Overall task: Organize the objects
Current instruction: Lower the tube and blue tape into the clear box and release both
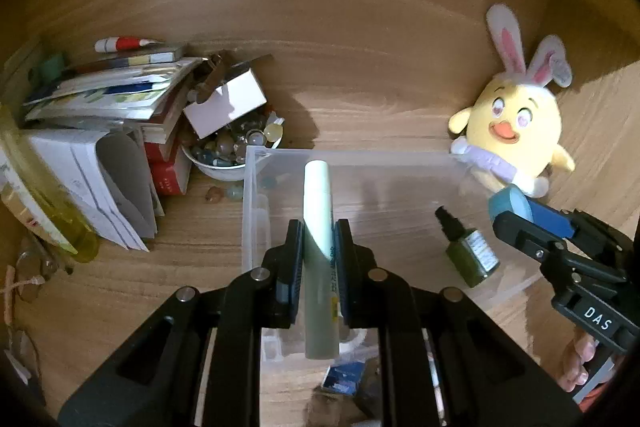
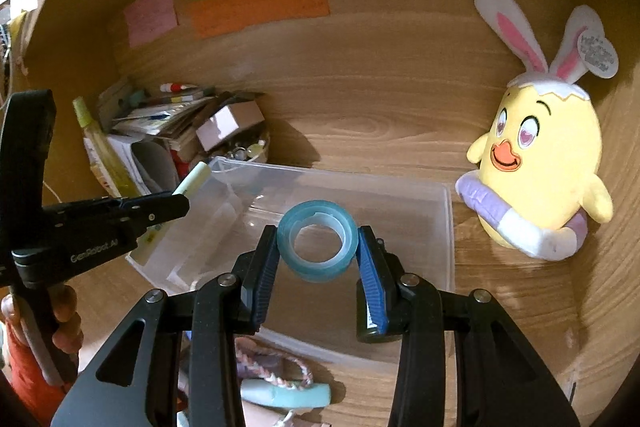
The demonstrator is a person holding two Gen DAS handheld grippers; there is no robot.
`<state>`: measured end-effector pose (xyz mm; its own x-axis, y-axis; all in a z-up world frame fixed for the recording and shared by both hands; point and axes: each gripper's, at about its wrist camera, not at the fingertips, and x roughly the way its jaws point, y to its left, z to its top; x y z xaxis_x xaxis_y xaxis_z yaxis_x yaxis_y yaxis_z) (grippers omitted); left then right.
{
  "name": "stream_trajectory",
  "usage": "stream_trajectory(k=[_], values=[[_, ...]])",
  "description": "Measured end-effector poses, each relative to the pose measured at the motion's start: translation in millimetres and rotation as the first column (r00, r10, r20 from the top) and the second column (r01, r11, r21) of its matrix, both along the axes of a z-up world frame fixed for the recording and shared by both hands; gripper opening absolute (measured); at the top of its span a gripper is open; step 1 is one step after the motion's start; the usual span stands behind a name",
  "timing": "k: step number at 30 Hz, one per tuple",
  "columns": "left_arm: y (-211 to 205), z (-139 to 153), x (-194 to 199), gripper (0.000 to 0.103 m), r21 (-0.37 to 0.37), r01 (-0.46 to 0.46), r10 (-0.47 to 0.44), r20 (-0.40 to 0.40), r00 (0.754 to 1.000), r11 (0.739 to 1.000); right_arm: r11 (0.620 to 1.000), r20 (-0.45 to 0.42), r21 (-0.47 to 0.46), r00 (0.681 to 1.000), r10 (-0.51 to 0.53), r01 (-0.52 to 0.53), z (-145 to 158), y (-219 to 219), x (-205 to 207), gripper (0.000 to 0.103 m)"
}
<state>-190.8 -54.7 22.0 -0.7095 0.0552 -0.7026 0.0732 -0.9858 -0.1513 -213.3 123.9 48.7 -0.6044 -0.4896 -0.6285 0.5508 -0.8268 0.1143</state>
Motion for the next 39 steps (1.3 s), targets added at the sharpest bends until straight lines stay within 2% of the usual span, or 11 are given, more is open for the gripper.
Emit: stream_trajectory(k=[7,13,20,32,36,39], values=[[8,-11,-16,0.015,-0.065,0.005,-0.003,0.028,1.000,0.998,0.998,0.071,0.058,0.997,-0.003,-0.001,-27,-11,-22,0.036],[11,-22,-26,0.015,-0.117,0.012,-0.005,0.060,0.998,0.993,0.998,0.135,0.062,0.991,0.001,-0.009,-42,-16,-32,0.036],[8,-31,-31,0.015,-0.088,0.026,-0.018,0.095,0.995,0.996,0.994,0.157,0.106,0.988,-0.006,-0.011,-53,-26,-36,0.036],[9,-23,-18,0.015,-0.091,0.034,-0.029,0.063,0.998,0.995,0.986,0.176,0.164,0.984,-0.024,-0.006,-62,-36,-41,0.036],[11,-15,-11,0.029,-0.101,0.031,-0.027,0.044,0.999,0.994,0.985,0.150,0.171,0.988,-0.026,0.000,-57,-35,-37,0.047],[9,-6,-2,0.038,-0.087,0.027,-0.025,0.017,1.000,0.996,0.987,0.117,0.161,0.993,-0.028,0.009,-48,-32,-29,0.049]])
